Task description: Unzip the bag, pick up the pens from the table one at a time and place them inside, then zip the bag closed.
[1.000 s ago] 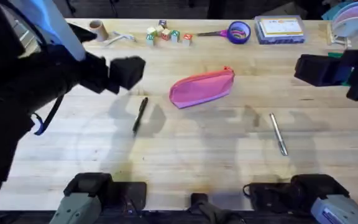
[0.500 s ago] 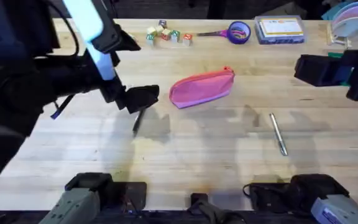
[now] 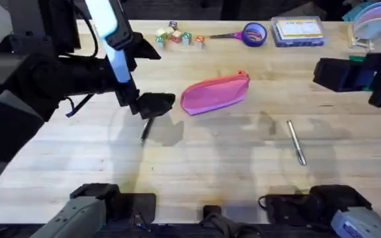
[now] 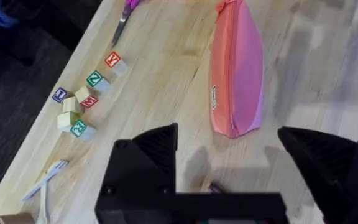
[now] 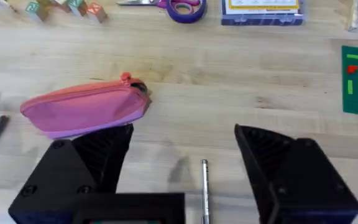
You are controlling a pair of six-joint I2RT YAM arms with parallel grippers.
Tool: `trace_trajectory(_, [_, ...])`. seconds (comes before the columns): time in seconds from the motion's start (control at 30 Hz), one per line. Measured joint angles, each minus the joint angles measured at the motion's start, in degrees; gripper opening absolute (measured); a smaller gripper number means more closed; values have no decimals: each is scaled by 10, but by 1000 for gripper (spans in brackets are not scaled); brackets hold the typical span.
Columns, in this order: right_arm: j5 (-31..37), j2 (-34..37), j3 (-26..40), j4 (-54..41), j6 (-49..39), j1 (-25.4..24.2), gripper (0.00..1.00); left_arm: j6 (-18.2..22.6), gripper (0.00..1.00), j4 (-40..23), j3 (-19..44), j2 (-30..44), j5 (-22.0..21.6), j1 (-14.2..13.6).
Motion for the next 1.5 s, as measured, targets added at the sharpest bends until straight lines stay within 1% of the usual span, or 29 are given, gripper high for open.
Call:
trace_trajectory(0.33, [0, 0, 0, 0, 0, 0, 998, 2, 994, 4, 0, 25, 2, 0])
trace_trajectory(0.73, [0, 0, 0, 0, 0, 0, 998, 2, 993, 5, 0, 117, 29, 0])
trace_trajectory(0.9, [0, 0, 0, 0, 0, 0, 998, 2, 993, 9, 0, 147, 32, 0])
trace_trajectory(1.3, [0, 0, 0, 0, 0, 0, 997, 2, 994, 26, 0, 159, 34, 0])
trace_trajectory(1.5, [0, 0, 0, 0, 0, 0, 998, 2, 994, 46, 1, 200, 34, -5])
